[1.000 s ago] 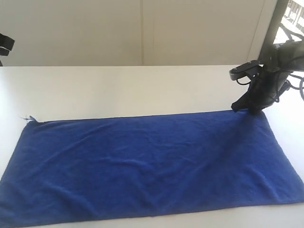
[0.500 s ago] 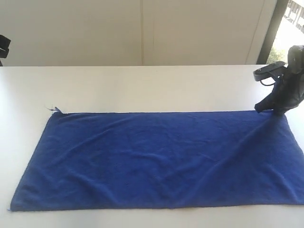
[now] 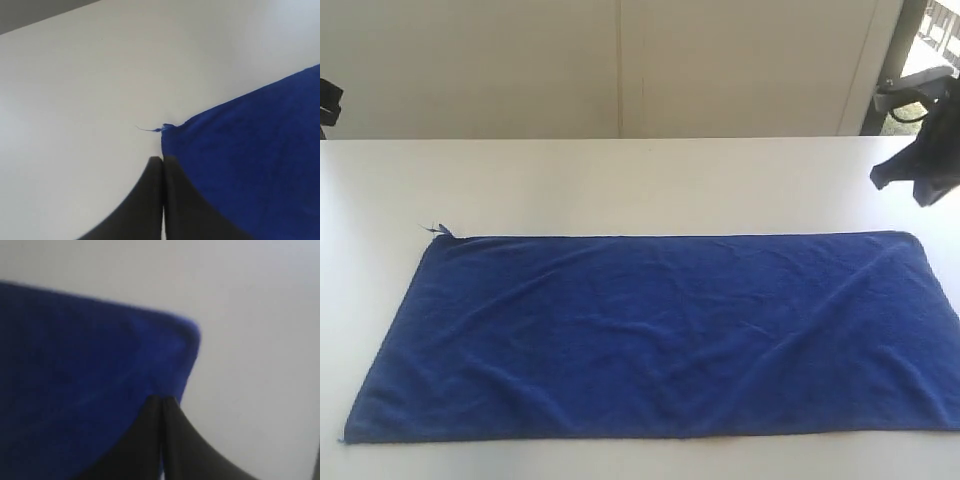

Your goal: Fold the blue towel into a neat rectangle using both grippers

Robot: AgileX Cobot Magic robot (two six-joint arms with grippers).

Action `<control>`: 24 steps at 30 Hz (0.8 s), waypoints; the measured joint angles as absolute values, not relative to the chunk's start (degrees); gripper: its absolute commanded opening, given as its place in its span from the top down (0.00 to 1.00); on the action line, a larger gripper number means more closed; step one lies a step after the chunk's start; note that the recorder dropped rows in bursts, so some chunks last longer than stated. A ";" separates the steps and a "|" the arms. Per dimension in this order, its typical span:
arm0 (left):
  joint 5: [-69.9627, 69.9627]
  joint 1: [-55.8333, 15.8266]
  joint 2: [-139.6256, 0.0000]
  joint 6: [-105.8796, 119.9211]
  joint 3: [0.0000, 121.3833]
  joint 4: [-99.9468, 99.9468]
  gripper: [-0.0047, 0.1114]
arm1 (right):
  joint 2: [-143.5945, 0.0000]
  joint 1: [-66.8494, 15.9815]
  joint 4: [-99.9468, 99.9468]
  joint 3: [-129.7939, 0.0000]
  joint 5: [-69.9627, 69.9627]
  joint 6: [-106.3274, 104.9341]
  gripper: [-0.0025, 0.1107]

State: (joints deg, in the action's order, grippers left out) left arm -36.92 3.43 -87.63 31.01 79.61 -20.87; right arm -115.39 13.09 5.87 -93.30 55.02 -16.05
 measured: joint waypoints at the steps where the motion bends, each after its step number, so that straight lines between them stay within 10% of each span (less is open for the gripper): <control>1: -36.92 3.43 -87.63 31.64 78.85 -21.74 0.96 | -114.03 13.09 4.66 -90.67 55.99 -16.16 0.98; 24: -35.79 3.43 -87.20 45.03 72.37 -39.00 0.96 | -101.69 13.09 2.89 -50.85 35.44 -13.00 0.98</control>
State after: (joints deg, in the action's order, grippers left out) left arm -35.79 3.43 -87.20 45.03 72.37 -39.00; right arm -101.69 13.09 2.89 -50.85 35.44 -13.00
